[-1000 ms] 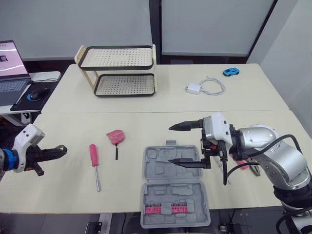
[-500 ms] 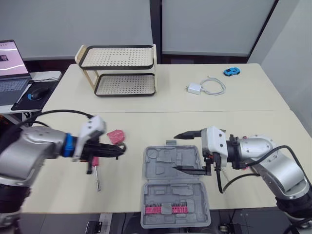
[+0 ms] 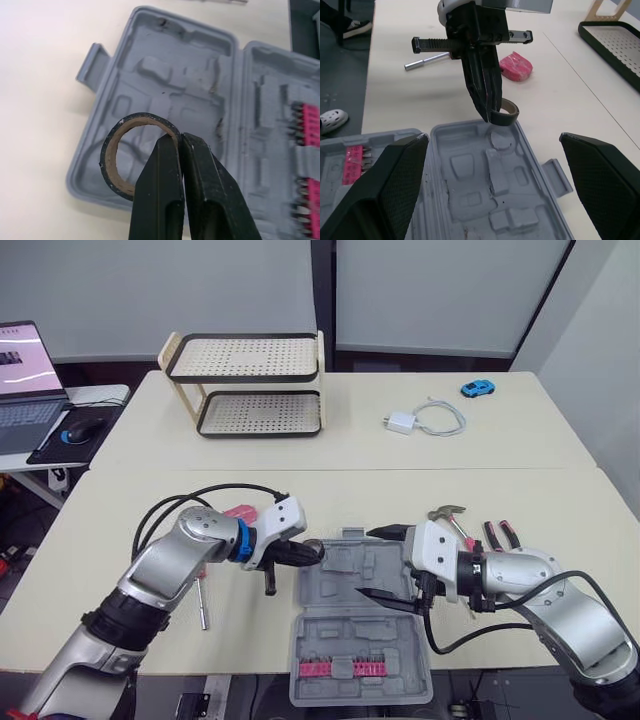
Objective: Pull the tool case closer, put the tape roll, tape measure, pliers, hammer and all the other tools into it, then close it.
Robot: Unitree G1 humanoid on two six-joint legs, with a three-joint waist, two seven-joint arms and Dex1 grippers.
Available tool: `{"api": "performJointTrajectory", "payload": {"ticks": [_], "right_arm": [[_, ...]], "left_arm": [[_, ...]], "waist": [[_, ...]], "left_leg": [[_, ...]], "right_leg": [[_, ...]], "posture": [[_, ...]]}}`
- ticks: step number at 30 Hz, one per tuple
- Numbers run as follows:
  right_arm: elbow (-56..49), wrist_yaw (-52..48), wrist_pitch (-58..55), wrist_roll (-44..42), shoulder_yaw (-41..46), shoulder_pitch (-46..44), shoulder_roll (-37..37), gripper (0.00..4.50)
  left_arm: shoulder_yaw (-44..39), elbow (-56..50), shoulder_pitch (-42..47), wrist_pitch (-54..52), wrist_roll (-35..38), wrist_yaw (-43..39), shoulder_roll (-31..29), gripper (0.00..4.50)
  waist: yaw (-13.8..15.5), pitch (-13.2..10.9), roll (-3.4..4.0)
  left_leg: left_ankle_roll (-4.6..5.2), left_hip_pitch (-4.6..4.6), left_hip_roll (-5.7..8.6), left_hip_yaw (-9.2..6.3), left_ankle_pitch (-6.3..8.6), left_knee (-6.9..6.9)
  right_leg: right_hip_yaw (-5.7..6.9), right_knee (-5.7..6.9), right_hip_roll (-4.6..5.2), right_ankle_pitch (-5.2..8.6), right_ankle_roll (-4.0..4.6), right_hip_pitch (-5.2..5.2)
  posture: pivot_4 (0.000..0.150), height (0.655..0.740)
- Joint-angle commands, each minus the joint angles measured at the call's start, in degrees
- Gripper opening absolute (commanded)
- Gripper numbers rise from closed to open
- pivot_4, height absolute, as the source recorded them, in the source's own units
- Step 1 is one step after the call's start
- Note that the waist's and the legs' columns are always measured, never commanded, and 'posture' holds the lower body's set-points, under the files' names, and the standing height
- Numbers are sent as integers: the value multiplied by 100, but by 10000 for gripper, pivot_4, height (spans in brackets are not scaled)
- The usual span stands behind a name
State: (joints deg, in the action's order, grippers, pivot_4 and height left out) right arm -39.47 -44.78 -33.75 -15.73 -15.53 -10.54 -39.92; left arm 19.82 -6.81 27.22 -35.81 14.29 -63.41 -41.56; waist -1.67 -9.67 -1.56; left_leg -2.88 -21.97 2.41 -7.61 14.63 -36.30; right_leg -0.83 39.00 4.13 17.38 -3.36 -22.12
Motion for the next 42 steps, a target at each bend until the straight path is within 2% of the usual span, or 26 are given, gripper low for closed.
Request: {"api": "performJointTrajectory", "payload": {"ticks": [1, 11, 38, 40, 42], "right_arm": [[-200, 134, -52, 197, -50, 25, -68, 45000], [-208, 307, -247, 384, -165, 6, 36, 45000], [-53, 213, -244, 386, -163, -141, 27, 45000], [-25, 209, -238, 373, -159, -185, 52, 45000], [-8, 199, -217, 381, -164, -190, 51, 45000]], "left_arm": [[91, 245, 128, 296, -238, 71, 173, 221], [264, 845, 130, 573, -731, 187, 542, 221], [186, 952, -12, 526, -926, 215, 696, 221], [185, 946, -27, 498, -959, 279, 701, 5145], [158, 891, -41, 423, -916, 304, 730, 5145]], "waist": [[-1, 0, 0], [-3, 0, -1], [-4, 0, -1], [-5, 0, -1], [-5, 0, -1]], "left_leg": [[0, -1, 1, 0, 0, -3], [0, -1, 1, -4, 0, -5], [0, -1, 1, -6, 0, -9], [0, -1, 1, -7, 0, -9], [0, -1, 1, -6, 0, -9]], "right_leg": [[0, 0, 0, 0, 0, 0], [3, 2, -2, 0, 0, -1], [3, 2, -1, 0, 0, 2], [3, 2, -1, 0, 0, 2], [2, 2, -1, 0, 0, 2]], "posture": [[1500, 7400], [1500, 7400], [1500, 7400], [1500, 7400], [1500, 7400]]}}
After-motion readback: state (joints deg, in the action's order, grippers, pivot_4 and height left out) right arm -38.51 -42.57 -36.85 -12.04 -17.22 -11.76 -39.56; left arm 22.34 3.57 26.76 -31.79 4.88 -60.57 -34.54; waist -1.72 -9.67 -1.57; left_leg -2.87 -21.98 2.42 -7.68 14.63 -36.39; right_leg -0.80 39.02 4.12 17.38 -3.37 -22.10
